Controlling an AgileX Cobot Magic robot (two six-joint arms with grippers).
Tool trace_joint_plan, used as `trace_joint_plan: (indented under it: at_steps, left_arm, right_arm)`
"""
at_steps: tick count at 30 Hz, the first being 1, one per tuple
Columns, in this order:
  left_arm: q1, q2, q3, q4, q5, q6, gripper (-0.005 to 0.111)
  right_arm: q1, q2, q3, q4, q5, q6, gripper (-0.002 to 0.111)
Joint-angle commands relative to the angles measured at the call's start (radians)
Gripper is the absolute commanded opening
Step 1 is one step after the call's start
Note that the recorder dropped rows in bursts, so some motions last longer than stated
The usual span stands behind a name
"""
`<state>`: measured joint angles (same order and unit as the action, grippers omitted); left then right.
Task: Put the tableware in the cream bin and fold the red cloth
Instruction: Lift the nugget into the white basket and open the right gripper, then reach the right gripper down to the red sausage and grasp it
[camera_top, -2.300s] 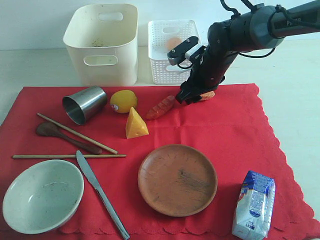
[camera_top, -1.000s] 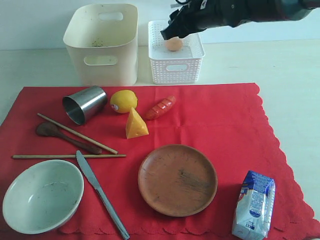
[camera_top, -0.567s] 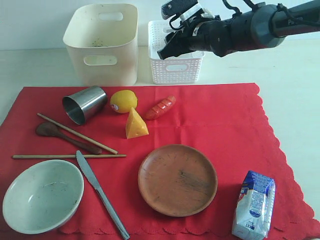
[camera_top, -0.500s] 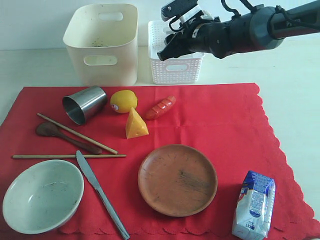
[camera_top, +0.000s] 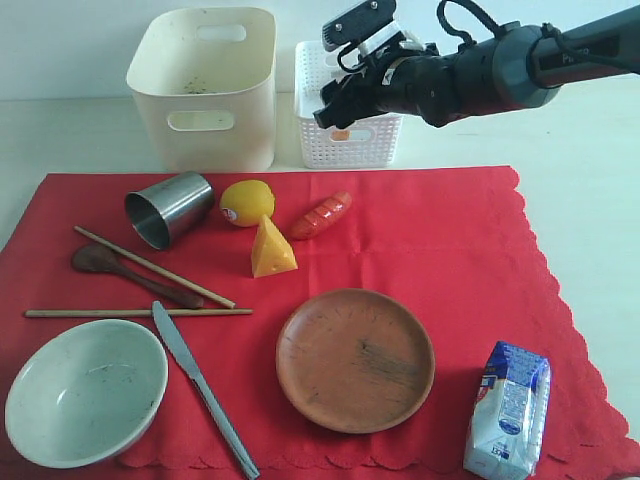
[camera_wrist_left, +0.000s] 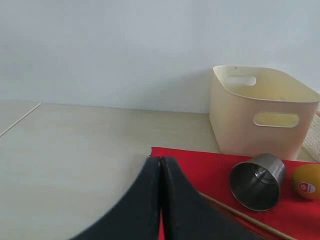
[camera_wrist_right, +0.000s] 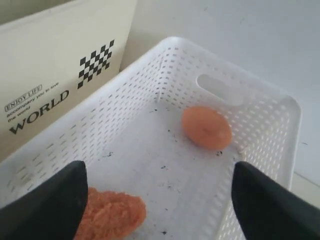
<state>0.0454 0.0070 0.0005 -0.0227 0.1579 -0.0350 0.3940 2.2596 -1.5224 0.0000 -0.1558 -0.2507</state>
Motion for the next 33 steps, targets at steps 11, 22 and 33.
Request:
trace_joint_plan:
  at_steps: [11, 22, 33]
  left_arm:
    - [0.002, -0.007, -0.001, -0.005, -0.006, 0.003, 0.001]
    - [0.002, -0.007, -0.001, -0.005, -0.006, 0.003, 0.001]
    - [0.002, -0.007, -0.001, -0.005, -0.006, 0.003, 0.001]
  right_arm:
    - [0.002, -0.229, -0.001, 0.000, 0.398, 0.008, 0.073]
    - [0.002, -0.368, -0.001, 0.096, 0.712, -0.276, 0.017]
    - [0.002, -0.287, -0.001, 0.719, 0.931, -0.894, 0.000]
